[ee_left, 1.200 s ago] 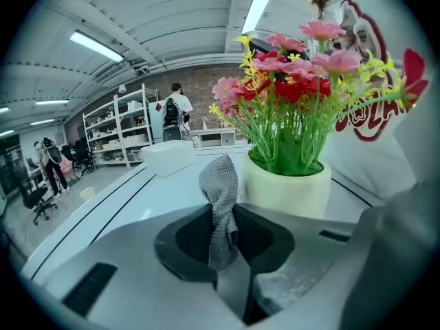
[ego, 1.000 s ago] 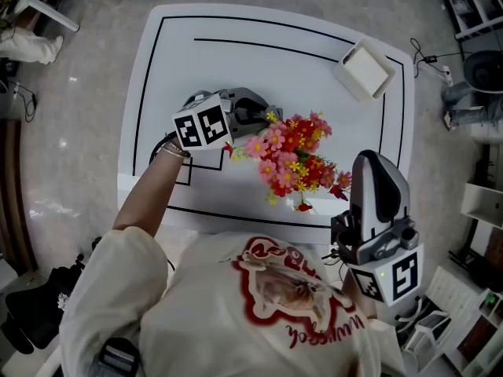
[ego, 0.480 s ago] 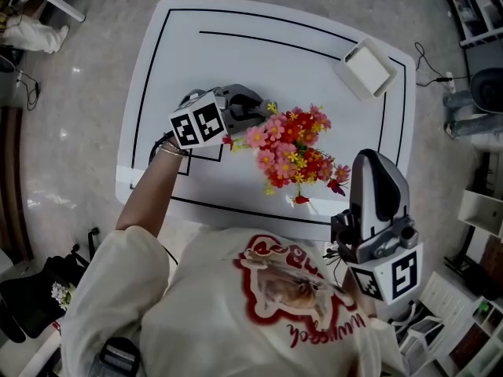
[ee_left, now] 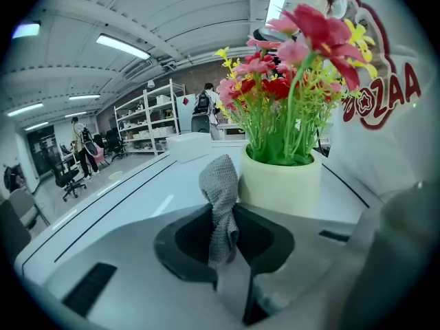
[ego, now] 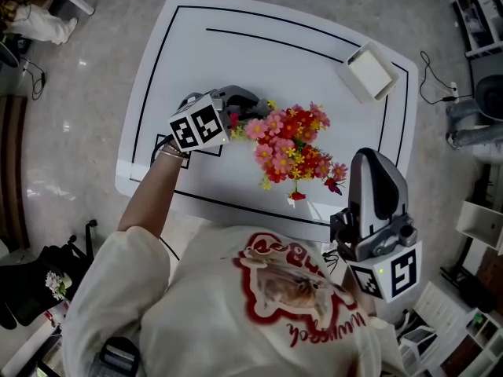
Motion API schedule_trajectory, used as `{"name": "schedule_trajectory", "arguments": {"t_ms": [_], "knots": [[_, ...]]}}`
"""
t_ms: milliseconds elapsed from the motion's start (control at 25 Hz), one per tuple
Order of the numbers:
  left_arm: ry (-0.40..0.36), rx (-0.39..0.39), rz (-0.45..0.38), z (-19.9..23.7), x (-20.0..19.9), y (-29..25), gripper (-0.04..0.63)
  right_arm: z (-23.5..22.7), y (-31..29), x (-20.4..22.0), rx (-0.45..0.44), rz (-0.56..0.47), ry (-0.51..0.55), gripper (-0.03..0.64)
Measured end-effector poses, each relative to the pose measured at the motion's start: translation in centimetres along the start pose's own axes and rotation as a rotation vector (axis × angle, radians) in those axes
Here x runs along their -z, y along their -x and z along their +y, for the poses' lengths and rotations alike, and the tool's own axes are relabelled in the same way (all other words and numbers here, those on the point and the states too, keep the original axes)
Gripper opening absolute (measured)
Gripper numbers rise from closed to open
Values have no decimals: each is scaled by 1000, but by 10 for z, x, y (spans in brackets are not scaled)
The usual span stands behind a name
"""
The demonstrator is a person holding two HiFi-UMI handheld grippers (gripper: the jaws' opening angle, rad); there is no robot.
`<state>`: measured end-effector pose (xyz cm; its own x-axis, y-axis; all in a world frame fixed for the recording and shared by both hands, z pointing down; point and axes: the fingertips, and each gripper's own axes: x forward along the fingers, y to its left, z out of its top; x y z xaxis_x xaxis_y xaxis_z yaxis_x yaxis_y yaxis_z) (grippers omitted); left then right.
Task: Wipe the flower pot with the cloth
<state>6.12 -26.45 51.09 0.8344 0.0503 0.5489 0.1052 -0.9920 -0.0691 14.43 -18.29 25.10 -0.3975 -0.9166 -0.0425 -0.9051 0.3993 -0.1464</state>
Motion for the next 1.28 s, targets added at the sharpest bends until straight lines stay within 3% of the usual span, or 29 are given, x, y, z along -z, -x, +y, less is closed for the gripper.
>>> {"name": "schedule_trajectory", "arguments": {"t_ms": [1280], "knots": [[87, -194, 7, -18, 9, 19, 54, 16, 14, 7, -117, 23, -22, -2]]}}
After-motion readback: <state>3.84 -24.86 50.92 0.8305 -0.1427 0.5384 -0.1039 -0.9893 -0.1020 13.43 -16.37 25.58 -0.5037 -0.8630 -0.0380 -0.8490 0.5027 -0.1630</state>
